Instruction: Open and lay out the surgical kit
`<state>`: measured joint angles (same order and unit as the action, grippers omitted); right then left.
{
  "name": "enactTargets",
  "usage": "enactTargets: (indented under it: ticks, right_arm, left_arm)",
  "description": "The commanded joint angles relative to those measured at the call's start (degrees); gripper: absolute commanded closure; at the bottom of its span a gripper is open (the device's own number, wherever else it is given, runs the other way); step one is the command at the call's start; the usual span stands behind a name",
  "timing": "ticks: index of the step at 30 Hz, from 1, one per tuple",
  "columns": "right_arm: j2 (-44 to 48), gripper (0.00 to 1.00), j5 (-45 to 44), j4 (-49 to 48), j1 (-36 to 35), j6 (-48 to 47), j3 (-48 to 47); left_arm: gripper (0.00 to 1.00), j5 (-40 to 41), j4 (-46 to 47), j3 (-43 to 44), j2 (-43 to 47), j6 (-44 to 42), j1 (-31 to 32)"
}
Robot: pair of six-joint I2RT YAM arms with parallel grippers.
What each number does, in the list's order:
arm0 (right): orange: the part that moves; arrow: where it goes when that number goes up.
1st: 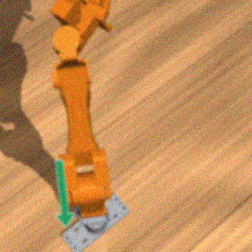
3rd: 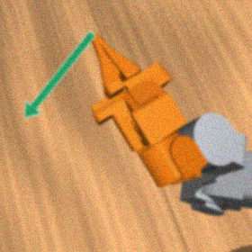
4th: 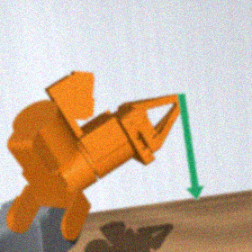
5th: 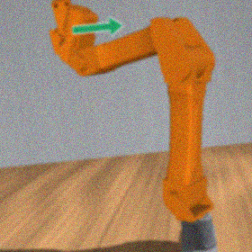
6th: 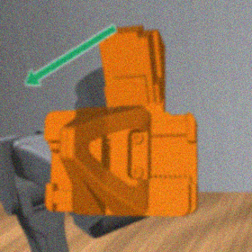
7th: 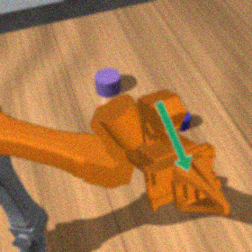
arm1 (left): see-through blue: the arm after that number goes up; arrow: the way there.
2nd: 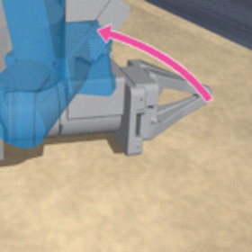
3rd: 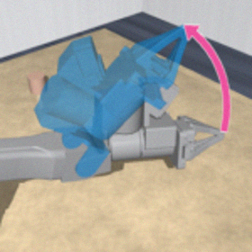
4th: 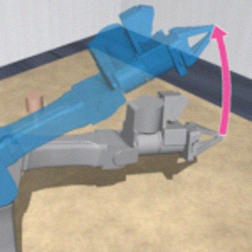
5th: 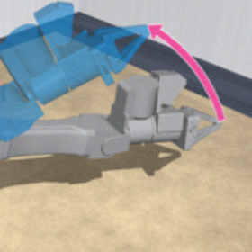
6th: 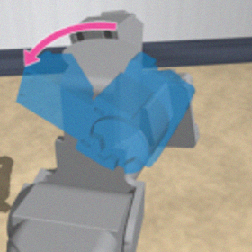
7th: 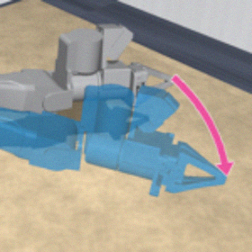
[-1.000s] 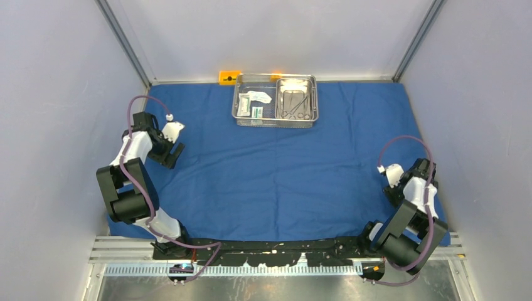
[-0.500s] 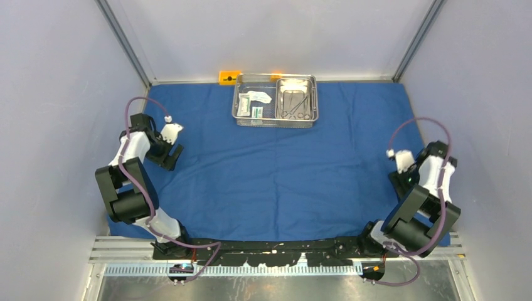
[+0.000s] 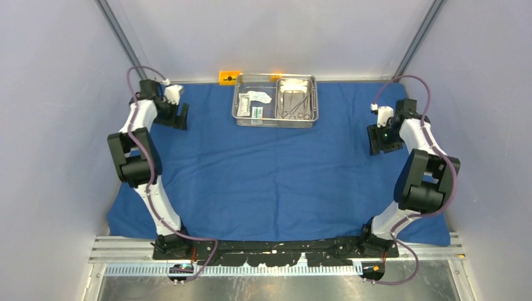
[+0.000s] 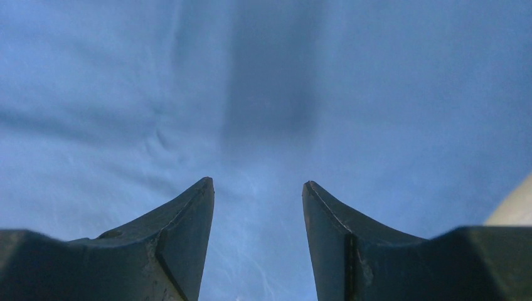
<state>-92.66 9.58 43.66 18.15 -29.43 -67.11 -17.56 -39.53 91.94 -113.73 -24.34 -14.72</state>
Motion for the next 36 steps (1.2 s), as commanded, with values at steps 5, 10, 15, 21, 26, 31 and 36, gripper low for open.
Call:
enactTargets:
  ticks: [5, 10, 15, 21, 26, 31, 36]
  right_arm:
    - [-4.5, 0.41, 5.5, -3.1, -12.2, 6.3, -8.7]
    - [-5.9, 0.41, 8.3, -4.4, -26.6, 6.2, -9.9]
    - [-6.8, 0.42, 8.4, -6.4, -38.6, 4.2, -6.6]
    - [-8.2, 0.43, 7.2, -9.7, -50.2, 2.6, -1.9]
    - [-10.1, 0.43, 6.0, -11.2, -56.8, 1.9, 1.2]
    - [-11.6, 0.45, 3.4, -9.6, -60.4, 0.6, 2.6]
    - [-13.0, 0.47, 1.9, -3.4, -61.9, -0.8, 3.0]
  left_arm:
    - [0.22, 5.7, 0.8, 21.0, -14.8, 10.5, 10.7]
    - [0.22, 8.0, -4.8, 33.2, -23.7, 11.9, 12.8]
    - [0.25, 13.9, -8.1, 38.3, -29.0, 12.2, 13.3]
    - [0.27, 18.9, -10.6, 41.0, -33.7, 11.6, 13.3]
    - [0.29, 22.9, -14.2, 45.6, -37.2, 10.8, 13.4]
    - [0.31, 25.6, -18.1, 52.6, -41.3, 11.2, 13.4]
    - [0.35, 28.5, -21.3, 58.2, -44.8, 12.4, 13.3]
